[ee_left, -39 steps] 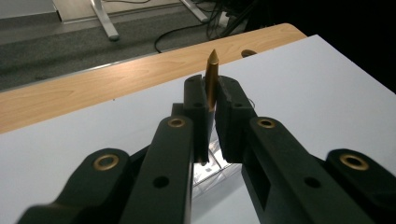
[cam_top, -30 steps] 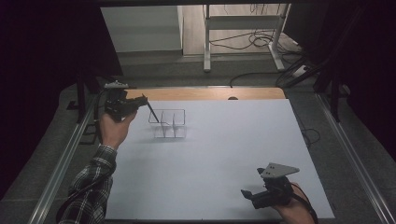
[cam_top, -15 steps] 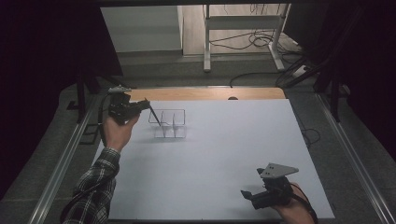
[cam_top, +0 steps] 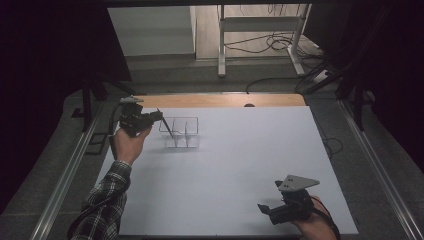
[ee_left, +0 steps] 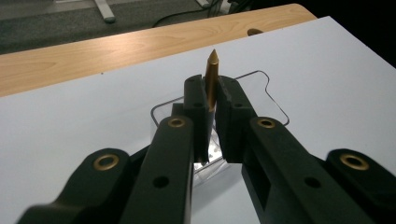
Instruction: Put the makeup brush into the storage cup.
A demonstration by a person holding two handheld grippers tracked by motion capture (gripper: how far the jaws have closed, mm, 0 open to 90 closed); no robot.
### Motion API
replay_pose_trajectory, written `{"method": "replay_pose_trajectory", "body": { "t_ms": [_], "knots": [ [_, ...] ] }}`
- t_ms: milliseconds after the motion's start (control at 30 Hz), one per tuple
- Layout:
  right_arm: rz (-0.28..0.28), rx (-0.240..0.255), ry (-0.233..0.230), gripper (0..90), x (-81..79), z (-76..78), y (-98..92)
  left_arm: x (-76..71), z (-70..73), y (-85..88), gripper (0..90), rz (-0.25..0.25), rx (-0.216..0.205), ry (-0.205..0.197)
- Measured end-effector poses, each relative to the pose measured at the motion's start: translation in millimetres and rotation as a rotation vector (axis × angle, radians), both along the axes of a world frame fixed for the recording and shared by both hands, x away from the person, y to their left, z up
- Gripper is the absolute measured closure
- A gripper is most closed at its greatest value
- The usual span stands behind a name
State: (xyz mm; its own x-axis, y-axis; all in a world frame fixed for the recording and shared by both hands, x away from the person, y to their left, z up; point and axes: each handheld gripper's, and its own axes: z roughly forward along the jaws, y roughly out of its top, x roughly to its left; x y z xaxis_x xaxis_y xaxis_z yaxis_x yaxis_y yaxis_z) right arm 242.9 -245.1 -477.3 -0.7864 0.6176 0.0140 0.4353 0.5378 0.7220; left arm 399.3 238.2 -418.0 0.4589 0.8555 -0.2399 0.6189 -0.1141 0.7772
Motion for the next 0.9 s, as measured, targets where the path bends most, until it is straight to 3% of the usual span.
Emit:
{"method": "replay_pose_trajectory", "body": {
  "t_ms": [900],
  "knots": [
    [0.001, -0.008, 0.006, 4.3, -0.7, -1.1, -0.4, 5.2, -23.5, -7.8, 84.2, -0.003, 0.011, 0.035]
  ]
}}
